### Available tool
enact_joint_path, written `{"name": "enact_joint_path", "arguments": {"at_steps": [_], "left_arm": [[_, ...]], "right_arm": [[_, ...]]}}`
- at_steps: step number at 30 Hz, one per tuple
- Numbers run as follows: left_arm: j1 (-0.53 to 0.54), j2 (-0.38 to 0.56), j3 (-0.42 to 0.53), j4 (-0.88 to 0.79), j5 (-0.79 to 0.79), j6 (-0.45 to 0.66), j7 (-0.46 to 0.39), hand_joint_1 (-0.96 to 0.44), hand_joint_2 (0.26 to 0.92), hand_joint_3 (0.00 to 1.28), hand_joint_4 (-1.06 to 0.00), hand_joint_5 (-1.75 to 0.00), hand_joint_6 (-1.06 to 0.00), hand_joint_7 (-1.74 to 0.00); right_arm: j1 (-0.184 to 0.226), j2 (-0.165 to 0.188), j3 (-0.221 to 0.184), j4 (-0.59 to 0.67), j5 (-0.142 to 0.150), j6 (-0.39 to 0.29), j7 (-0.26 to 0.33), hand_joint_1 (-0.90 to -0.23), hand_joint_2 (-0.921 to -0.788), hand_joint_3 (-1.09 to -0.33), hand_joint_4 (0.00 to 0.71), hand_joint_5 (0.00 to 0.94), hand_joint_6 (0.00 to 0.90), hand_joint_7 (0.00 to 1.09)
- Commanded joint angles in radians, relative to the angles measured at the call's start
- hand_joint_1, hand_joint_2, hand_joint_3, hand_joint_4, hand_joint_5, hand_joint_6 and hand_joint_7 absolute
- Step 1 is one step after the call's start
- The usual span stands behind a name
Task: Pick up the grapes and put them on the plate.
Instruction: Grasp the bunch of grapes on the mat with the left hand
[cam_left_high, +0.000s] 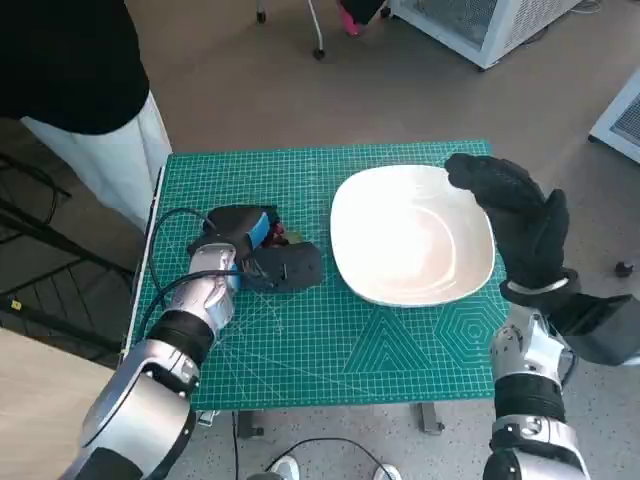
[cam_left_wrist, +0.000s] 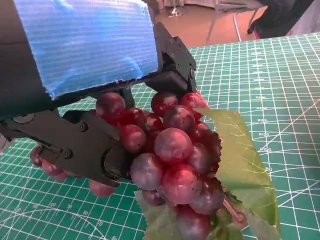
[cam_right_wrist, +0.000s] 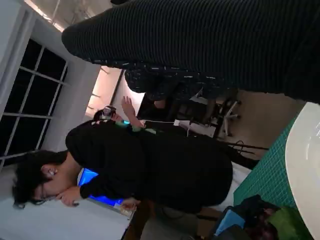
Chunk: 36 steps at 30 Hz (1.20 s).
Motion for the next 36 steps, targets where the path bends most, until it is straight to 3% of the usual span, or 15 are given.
{"name": "enact_joint_path", "arguments": {"at_steps": [1,36], "left_arm": [[0.037,-0.012,-0.016,0.027,-0.001,0.001,-0.032,0.0,0.92,0.09,-0.65,-1.31,-0.62,-1.06],[0.036,0.03,-0.018,-0.059,-0.004,0.039,-0.051,0.0,0.92,0.11,-0.65,-1.26,-0.56,-1.18]], "right_arm": [[0.011,0.0,0.003,0.01,-0.013,0.011,-0.01,-0.605,-0.921,-0.573,0.309,0.002,0.406,0.0],[0.006,0.001,-0.003,0.009,0.001,0.012,-0.004,-0.61,-0.921,-0.574,0.315,0.002,0.418,0.01]]}}
